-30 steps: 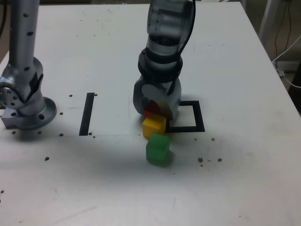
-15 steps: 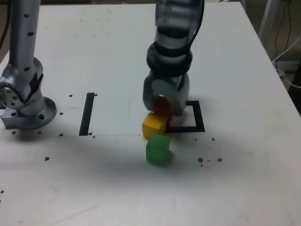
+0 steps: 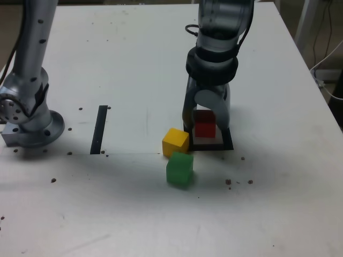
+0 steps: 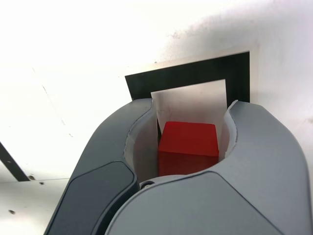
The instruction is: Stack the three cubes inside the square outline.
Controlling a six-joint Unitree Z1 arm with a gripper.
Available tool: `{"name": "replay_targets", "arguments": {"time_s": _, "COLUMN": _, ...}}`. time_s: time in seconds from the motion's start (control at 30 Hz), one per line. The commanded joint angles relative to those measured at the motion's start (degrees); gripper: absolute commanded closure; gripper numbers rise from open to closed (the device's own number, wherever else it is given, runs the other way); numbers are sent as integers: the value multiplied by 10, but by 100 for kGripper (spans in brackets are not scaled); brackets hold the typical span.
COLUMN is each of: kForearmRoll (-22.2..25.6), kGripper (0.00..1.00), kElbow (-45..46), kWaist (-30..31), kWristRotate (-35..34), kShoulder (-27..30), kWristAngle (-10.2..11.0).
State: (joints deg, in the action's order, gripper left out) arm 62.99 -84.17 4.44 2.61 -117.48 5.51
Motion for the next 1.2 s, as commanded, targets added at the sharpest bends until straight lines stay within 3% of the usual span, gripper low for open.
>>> {"name": "replay_targets", "arguments": {"time_s": 0.0, "kForearmRoll": 1, "kGripper": 68, "kElbow": -3, "kWaist": -3, "kWristRotate": -8, "kShoulder": -4, "kWristAngle": 0}}
{"name": "replay_targets", "arguments": {"time_s": 0.67, "kForearmRoll": 0, "kGripper": 67, "kElbow": -2, "kWaist": -18, "kWristRotate": -18, "kShoulder": -22, "kWristAngle": 7}}
{"name": "replay_targets", "arguments": {"time_s": 0.77, "kForearmRoll": -3, "kGripper": 55, "kElbow": -1, "kWaist": -18, "kWristRotate": -17, "kShoulder": -24, "kWristAngle": 8}}
{"name": "replay_targets", "arguments": {"time_s": 0.9, "kForearmRoll": -9, "kGripper": 21, "kElbow": 1, "kWaist": -18, "kWristRotate": -14, "kShoulder": -26, "kWristAngle": 9}}
{"name": "replay_targets", "arguments": {"time_s": 0.97, "kForearmRoll": -11, "kGripper": 9, "kElbow": 2, "kWaist": -18, "kWristRotate": -13, "kShoulder": -26, "kWristAngle": 9}}
{"name": "replay_targets", "arguments": {"time_s": 1.17, "kForearmRoll": -19, "kGripper": 2, "kElbow": 11, "kWaist": -18, "kWristRotate": -13, "kShoulder": -20, "kWristAngle": 8}}
